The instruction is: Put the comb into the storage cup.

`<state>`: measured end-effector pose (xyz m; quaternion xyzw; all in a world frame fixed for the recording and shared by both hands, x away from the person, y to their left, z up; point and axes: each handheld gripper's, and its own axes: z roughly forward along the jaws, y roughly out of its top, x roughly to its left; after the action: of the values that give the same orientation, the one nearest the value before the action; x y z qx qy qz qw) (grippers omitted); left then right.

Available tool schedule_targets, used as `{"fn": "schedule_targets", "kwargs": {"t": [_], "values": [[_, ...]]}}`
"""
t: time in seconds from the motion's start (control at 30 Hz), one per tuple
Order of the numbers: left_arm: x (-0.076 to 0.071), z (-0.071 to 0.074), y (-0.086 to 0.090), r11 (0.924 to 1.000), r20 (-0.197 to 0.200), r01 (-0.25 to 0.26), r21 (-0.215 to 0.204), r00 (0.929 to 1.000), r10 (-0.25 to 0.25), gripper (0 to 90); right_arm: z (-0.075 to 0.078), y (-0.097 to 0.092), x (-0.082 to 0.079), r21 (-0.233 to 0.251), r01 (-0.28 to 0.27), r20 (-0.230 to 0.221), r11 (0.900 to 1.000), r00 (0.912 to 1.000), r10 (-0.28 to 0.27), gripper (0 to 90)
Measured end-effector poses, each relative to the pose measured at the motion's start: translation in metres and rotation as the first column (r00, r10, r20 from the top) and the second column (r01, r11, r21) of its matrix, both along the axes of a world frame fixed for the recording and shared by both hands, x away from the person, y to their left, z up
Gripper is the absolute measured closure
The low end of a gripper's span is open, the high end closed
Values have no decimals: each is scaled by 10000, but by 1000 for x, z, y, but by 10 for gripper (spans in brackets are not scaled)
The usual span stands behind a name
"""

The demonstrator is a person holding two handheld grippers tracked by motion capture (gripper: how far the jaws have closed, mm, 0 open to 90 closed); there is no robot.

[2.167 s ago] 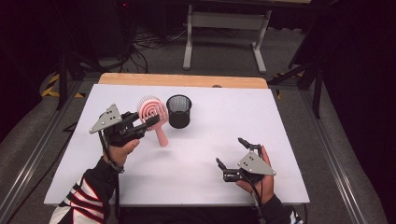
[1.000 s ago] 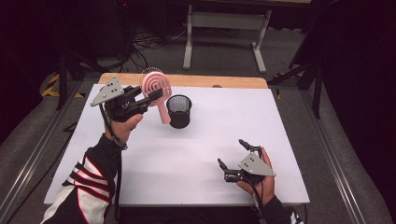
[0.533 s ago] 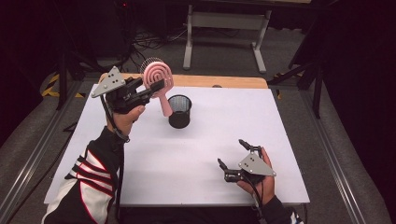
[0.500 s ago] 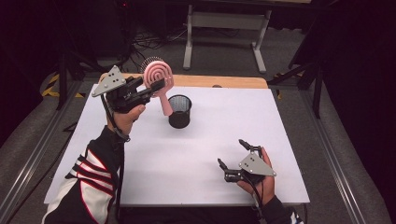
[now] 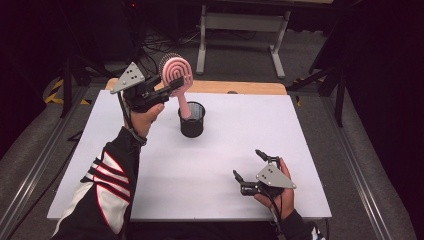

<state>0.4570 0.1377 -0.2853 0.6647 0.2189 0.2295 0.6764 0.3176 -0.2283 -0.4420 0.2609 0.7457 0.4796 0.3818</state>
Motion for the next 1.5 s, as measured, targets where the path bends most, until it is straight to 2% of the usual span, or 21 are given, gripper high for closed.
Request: {"fn": "schedule_targets", "kwargs": {"t": [0.47,0.5,0.8,1.07,1.5], "values": [[22,-16,-9,9996,-583,-210,-193,9981,198,627,-1,0,0,-26,-109,-75,9999,9999,109,67],[26,-19,-11,9996,-770,-223,-177,9968,209,627,-1,1,0,-45,-132,-80,9999,9999,132,67],[40,-31,-17,9993,-1198,-345,-174,9923,322,627,-1,0,0,-40,-150,-106,9999,9998,149,67],[46,-40,-23,9994,-1502,-302,-163,9883,274,627,-1,0,0,-58,-217,-119,9997,9997,216,67],[48,-57,-27,9994,-1907,-196,-277,9816,140,627,-2,1,0,-99,-252,-139,9996,9996,251,68]]}}
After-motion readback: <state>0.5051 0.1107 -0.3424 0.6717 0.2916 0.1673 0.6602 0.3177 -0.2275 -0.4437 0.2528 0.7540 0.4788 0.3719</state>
